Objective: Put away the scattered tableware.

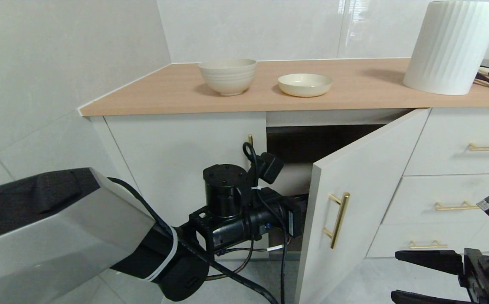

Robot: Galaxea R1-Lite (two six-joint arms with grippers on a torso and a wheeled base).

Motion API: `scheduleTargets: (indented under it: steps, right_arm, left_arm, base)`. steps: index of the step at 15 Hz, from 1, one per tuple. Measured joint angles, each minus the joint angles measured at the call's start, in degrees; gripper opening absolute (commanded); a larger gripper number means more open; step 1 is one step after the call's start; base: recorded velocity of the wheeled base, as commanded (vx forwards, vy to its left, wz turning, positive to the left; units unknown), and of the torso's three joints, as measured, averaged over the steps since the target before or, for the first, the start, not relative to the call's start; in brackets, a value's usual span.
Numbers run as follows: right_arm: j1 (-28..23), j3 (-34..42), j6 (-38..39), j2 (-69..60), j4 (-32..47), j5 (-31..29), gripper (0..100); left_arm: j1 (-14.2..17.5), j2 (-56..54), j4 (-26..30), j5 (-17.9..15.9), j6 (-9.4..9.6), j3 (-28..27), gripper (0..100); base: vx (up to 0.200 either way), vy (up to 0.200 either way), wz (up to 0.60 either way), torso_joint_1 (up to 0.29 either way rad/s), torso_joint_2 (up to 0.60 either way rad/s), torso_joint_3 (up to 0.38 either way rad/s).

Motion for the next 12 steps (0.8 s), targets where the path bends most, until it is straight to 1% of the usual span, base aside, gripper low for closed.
scheduleTargets:
  steps: [2, 5, 8, 9, 10, 12]
  right_arm:
    - [0.00, 0.02, 0.00, 0.09, 0.05, 0.02, 100]
    - [-0.02, 0.02, 0.00, 0.20, 0.05, 0.00, 100]
    - [0.00, 0.67, 0.00, 0.17, -0.09, -0.06, 100]
    - [0.00, 0.76, 0.00, 0.06, -0.09, -0.06, 100]
    - [-0.02, 0.83, 0.00, -0.38, -0.09, -0.06, 100]
    - [0.00, 0.89, 0.00, -1.40, -0.11, 0.02, 100]
  left_arm:
    - [0.04, 0.44, 0.94, 0.02, 0.00, -1.27, 0]
    - [-0.24, 2.35, 5.46, -0.18, 0.00, -7.67, 0]
    - [-0.16, 4.41, 8.11, 0.04, -0.02, -11.39, 0]
    - [-0.43, 4.78, 10.59, 0.00, -0.02, -12.81, 0]
    - [-0.85, 4.99, 11.82, 0.15, -0.04, -13.95, 0]
    - [-2.91, 5.02, 12.37, 0.96, -0.09, -15.77, 0]
  base:
    - [0.000, 0.000, 0.00, 0.000, 0.00, 0.000]
    - [0.000, 0.000, 0.00, 0.000, 0.00, 0.000]
    - [0.000, 0.000, 0.00, 0.000, 0.00, 0.000]
    - [0.000, 0.000, 0.00, 0.000, 0.00, 0.000]
    - [0.000, 0.000, 0.00, 0.000, 0.00, 0.000]
    - [0.000, 0.000, 0.00, 0.000, 0.00, 0.000]
